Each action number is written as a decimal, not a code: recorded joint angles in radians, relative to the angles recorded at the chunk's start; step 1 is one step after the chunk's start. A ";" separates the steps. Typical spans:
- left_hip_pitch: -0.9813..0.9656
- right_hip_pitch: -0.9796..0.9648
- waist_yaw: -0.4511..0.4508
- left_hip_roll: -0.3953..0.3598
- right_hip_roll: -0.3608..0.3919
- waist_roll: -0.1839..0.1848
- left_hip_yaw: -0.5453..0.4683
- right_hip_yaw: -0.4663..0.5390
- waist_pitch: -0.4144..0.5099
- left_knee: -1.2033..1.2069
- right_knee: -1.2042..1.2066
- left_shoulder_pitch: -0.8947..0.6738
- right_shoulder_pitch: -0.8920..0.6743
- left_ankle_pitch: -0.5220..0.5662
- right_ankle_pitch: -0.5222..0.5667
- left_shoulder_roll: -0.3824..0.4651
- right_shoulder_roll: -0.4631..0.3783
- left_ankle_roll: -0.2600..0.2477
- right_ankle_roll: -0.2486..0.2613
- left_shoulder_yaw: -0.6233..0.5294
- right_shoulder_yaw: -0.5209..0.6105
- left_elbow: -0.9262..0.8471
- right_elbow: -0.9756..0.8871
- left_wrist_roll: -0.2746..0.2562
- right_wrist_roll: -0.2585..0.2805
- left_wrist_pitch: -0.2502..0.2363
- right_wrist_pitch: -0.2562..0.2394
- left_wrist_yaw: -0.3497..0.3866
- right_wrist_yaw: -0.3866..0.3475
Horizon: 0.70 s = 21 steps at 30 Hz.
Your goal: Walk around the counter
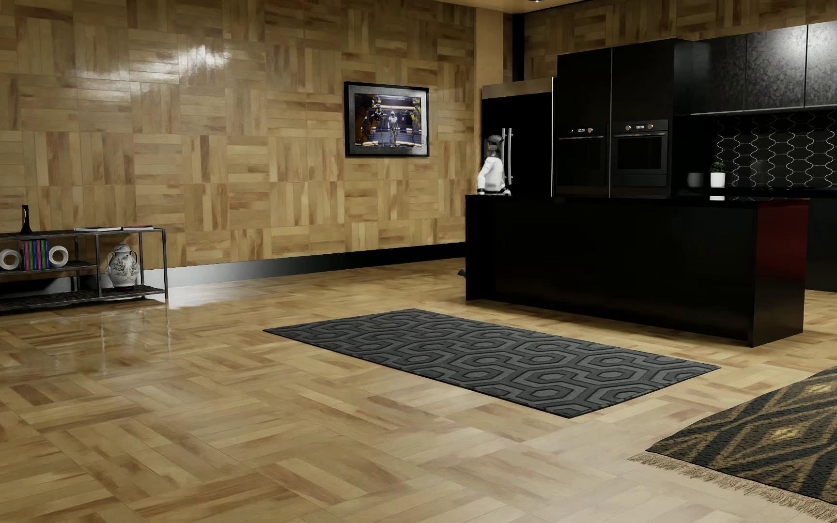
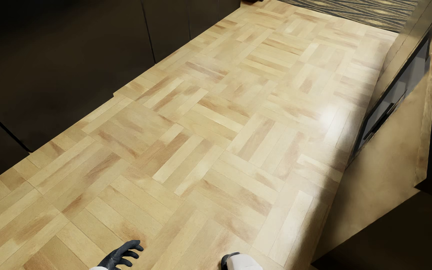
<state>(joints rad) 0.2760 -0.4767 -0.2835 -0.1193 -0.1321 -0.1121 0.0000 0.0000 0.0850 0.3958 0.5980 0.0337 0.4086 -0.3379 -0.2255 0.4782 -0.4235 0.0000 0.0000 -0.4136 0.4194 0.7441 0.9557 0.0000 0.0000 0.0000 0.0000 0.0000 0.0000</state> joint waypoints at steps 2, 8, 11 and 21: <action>0.096 -0.066 -0.062 0.041 -0.037 0.009 0.000 0.000 -0.010 0.027 -0.091 -0.051 0.023 -0.008 -0.020 0.009 -0.007 0.000 0.000 0.036 -0.024 -0.055 0.030 0.000 0.000 0.000 0.000 0.000 0.000; -0.175 0.118 0.038 0.126 0.134 0.093 0.000 0.000 0.025 0.938 0.250 0.087 0.009 0.490 -0.004 -0.093 0.030 0.000 0.000 -0.022 -0.018 0.017 0.082 0.000 0.000 0.000 0.000 0.000 0.000; -0.492 0.436 0.227 0.027 0.124 0.034 0.000 0.000 0.026 0.816 0.039 0.211 -0.021 0.482 -0.015 -0.135 0.062 0.000 0.000 -0.063 -0.074 0.149 -0.126 0.000 0.000 0.000 0.000 0.000 0.000; -0.787 0.759 0.458 -0.044 -0.057 -0.058 0.000 0.000 -0.017 0.282 0.339 0.427 -0.146 0.587 0.352 -0.101 0.076 0.000 0.000 -0.326 -0.172 0.358 -0.359 0.000 0.000 0.000 0.000 0.000 0.000</action>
<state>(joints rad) -0.5109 0.2822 0.1740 -0.1635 -0.1891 -0.1697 0.0000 0.0000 0.0676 0.6774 0.9371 0.4609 0.2629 0.2491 0.1270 0.3773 -0.3473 0.0000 0.0000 -0.7394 0.2473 1.1019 0.5970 0.0000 0.0000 0.0000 0.0000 0.0000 0.0000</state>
